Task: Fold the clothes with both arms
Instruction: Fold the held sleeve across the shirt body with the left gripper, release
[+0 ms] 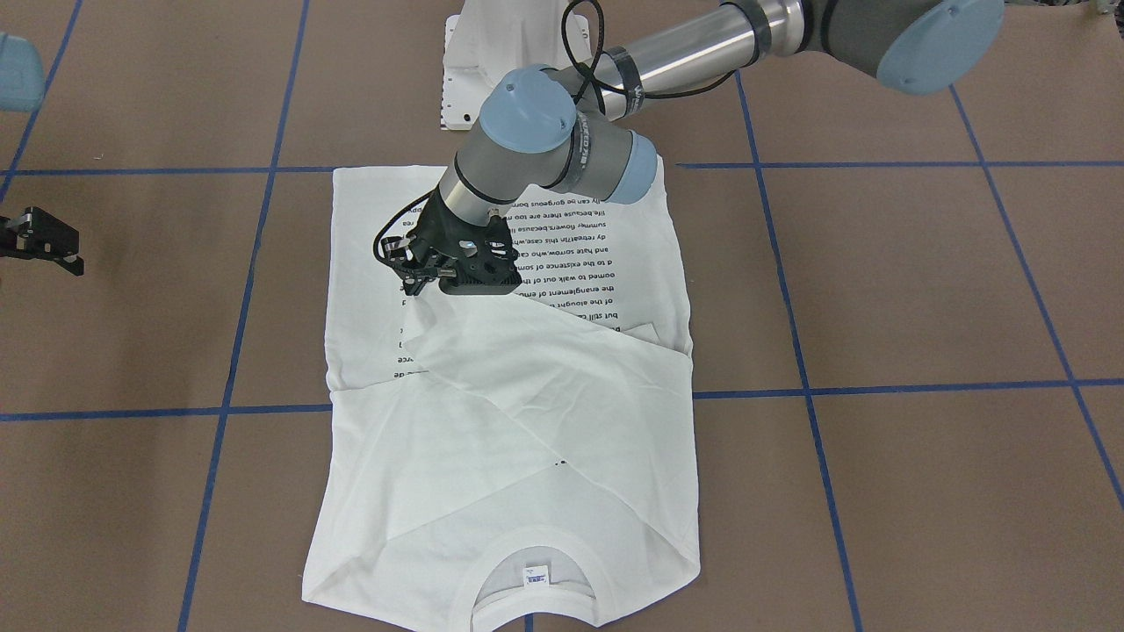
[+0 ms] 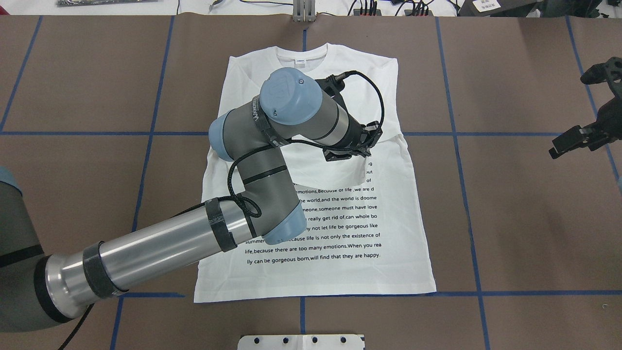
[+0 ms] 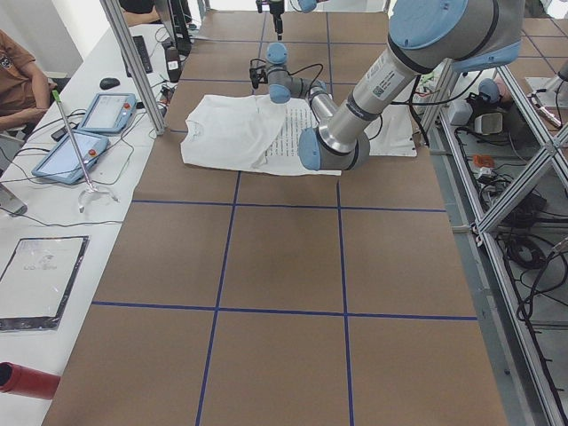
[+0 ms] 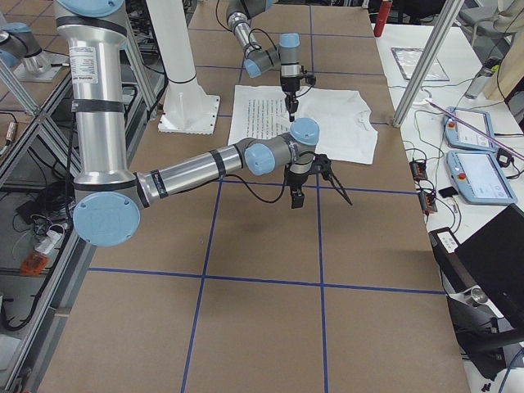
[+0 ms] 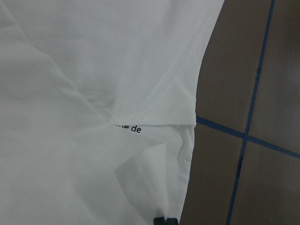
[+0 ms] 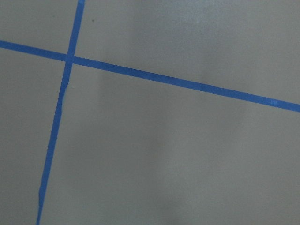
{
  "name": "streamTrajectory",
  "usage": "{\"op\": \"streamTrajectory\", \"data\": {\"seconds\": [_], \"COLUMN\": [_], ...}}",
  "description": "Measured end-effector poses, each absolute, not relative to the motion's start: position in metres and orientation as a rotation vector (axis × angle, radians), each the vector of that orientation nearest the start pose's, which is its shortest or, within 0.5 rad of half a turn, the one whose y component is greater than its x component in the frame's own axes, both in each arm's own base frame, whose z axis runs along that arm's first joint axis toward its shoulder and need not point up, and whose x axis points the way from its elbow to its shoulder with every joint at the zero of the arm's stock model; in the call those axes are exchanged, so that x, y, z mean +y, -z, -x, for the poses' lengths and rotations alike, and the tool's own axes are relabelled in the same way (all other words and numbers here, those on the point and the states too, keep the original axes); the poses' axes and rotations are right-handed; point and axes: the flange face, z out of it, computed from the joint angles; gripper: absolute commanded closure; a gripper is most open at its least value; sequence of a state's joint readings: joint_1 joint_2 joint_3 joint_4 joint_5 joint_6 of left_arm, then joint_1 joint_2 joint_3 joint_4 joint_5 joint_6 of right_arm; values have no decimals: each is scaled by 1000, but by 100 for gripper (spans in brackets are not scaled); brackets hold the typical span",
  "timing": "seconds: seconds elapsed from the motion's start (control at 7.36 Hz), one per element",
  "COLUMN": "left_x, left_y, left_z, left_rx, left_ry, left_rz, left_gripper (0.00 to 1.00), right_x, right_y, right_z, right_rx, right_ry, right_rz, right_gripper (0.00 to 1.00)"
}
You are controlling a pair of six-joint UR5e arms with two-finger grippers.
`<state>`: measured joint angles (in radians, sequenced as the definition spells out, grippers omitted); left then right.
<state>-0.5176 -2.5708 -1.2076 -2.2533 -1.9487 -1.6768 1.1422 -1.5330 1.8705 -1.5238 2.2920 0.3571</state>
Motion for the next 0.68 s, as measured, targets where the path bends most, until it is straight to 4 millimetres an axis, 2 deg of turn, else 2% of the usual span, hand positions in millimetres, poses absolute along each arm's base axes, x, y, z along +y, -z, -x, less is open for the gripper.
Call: {"op": "streamTrajectory", "data": {"seconds": [0.14, 0.27, 0.41, 0.68], "left_x": [-470, -464, -452, -435], "left_y": [-86, -85, -82, -80], "left_z": [-639, -643, -650, -654], "left_rx": [1346, 1352, 1371, 1427], "left_ry": [272, 264, 247, 205], "left_rz": [50, 56, 64, 61], "left_gripper": [74, 16, 0, 0], "right_x": [-492, -494, -495, -495], "right_y": [-483, -479, -477, -475], "right_z": [151, 152, 153, 154], "right_rx": [-807, -813, -819, -825], "right_ry": [208, 210, 212, 214], "right_rz": [-74, -77, -78, -81], "right_gripper": [0, 0, 0, 0]}}
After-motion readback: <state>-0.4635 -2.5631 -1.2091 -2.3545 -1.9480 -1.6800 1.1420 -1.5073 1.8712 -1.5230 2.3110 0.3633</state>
